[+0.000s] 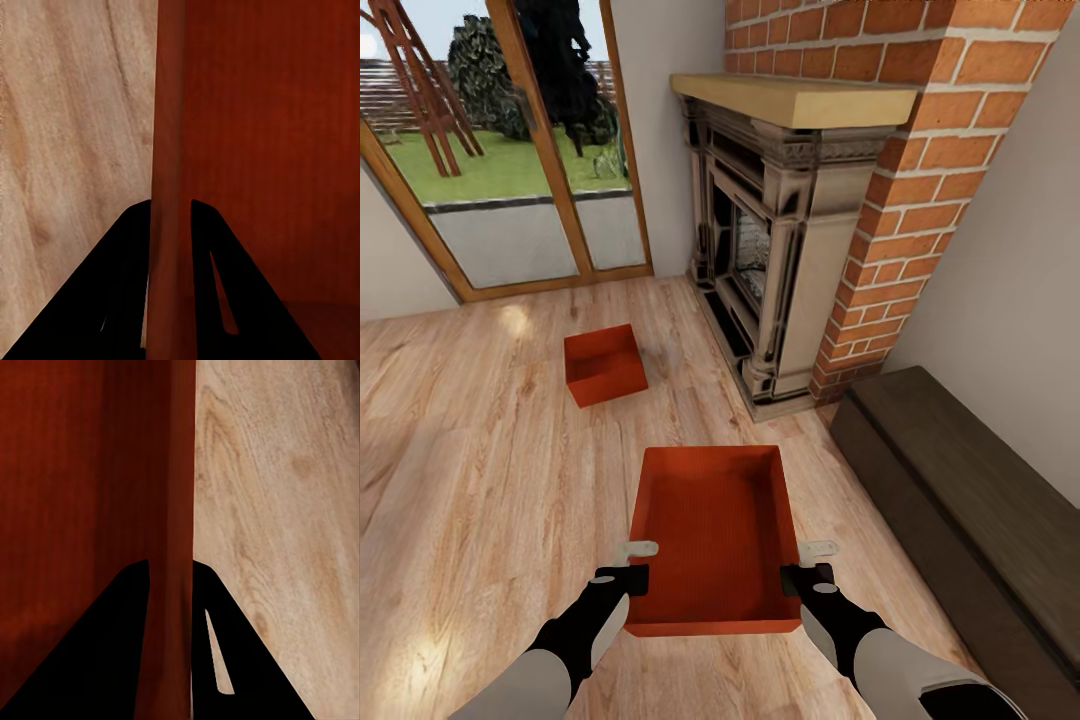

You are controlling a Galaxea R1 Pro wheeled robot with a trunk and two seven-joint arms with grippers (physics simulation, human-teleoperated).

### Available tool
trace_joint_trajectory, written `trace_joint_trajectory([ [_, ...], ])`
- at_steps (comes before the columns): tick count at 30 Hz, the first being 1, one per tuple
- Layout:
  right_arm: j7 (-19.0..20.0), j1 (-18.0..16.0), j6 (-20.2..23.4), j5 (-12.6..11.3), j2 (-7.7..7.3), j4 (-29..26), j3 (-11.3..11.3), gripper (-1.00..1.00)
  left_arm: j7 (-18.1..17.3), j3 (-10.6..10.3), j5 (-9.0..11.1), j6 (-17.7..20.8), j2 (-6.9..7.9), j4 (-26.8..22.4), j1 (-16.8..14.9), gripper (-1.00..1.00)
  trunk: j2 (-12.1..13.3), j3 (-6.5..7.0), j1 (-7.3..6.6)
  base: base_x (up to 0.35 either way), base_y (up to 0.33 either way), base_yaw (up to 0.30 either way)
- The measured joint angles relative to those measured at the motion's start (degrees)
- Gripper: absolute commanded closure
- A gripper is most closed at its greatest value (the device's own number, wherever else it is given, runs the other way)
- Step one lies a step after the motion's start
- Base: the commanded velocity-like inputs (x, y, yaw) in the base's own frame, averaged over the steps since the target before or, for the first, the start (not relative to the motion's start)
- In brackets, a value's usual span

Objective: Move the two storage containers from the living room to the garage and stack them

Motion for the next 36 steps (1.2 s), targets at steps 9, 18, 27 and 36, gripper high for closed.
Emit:
trace_joint_trajectory([
  [9,0.0,0.0,0.0,0.0,0.01,0.0,0.0,1.0,0.0,0.0,0.0,0.0,0.0,0.0,0.0,1.0,3.6,1.62,-1.98,0.0,0.0,0.0],
  [18,0.0,0.0,0.0,0.0,0.01,0.0,0.0,1.0,0.0,0.0,0.0,0.0,0.0,0.0,0.0,1.0,7.2,3.87,-3.96,0.0,0.0,0.0],
  [27,0.0,0.0,0.0,0.0,0.01,0.0,0.0,1.0,0.0,0.0,0.0,0.0,0.0,0.0,0.0,1.0,10.8,6.32,-5.94,0.0,0.0,0.0],
  [36,0.0,0.0,0.0,0.0,0.01,0.0,0.0,1.0,0.0,0.0,0.0,0.0,0.0,0.0,0.0,1.0,14.5,8.77,-7.92,0.0,0.0,0.0],
])
